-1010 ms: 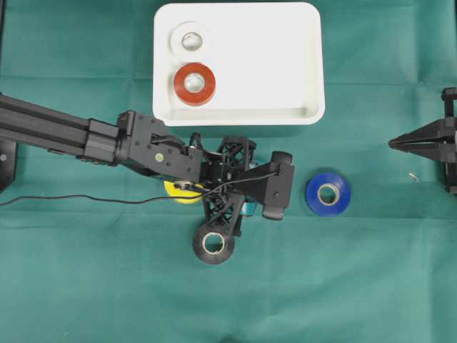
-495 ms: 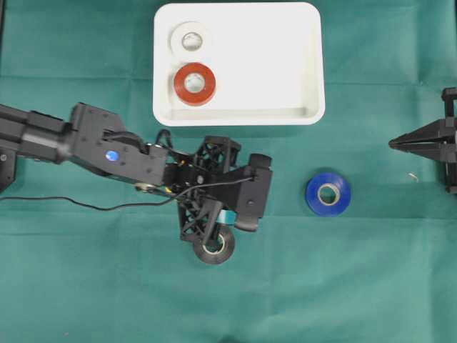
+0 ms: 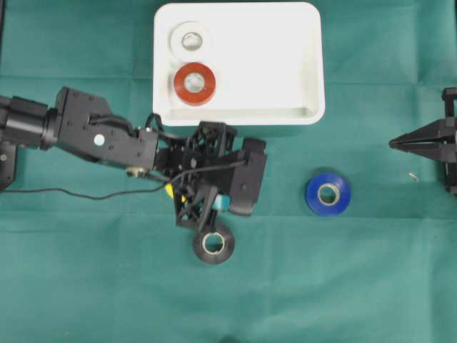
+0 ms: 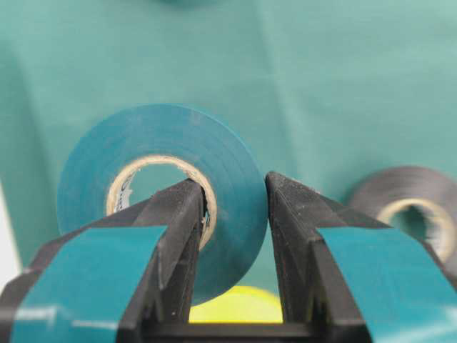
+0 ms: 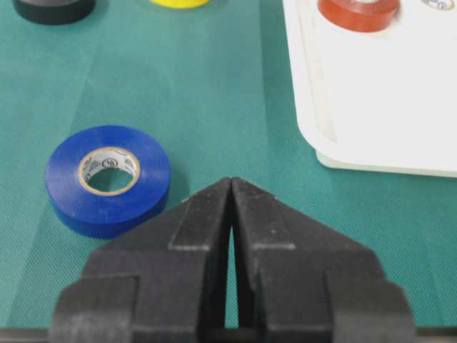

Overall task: Put the tape into the white case with the left arm.
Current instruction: 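Carry the teal roll with the left gripper into the white tray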

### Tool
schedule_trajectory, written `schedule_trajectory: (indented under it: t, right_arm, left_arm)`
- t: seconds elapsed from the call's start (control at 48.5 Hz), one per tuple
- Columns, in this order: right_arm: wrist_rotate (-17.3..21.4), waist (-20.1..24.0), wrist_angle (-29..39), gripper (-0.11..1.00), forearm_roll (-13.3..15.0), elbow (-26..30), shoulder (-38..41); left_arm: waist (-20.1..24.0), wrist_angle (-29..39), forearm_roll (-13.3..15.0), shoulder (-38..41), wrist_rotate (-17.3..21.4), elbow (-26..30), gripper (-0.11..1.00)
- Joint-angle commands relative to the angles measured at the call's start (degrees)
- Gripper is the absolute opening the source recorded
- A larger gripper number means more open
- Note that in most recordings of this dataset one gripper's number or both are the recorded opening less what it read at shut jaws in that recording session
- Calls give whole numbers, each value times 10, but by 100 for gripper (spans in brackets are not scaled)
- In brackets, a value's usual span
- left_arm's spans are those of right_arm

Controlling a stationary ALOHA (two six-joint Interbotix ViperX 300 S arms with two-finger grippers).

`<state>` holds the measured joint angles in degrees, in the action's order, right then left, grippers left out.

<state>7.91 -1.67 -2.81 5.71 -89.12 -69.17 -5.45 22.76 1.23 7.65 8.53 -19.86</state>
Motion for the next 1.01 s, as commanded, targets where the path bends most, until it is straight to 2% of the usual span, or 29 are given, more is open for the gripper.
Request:
schedule_trajectory:
  t: [0.0, 0.515, 0.783, 0.989]
  right_arm:
    - [-1, -1, -6, -9, 2, 6, 4]
    - [-1, -1, -6, -9, 2, 6, 4]
    - [-1, -1, -6, -9, 1, 6, 4]
    - [-1, -1, -6, -9, 2, 6, 3]
  left_arm:
    - [25, -2, -1, -20, 13, 11, 26]
    - [180, -4, -1, 0, 83, 4, 26]
    - [213, -5, -2, 20, 124, 21, 26]
    - [229, -11, -1, 42, 134, 35, 26]
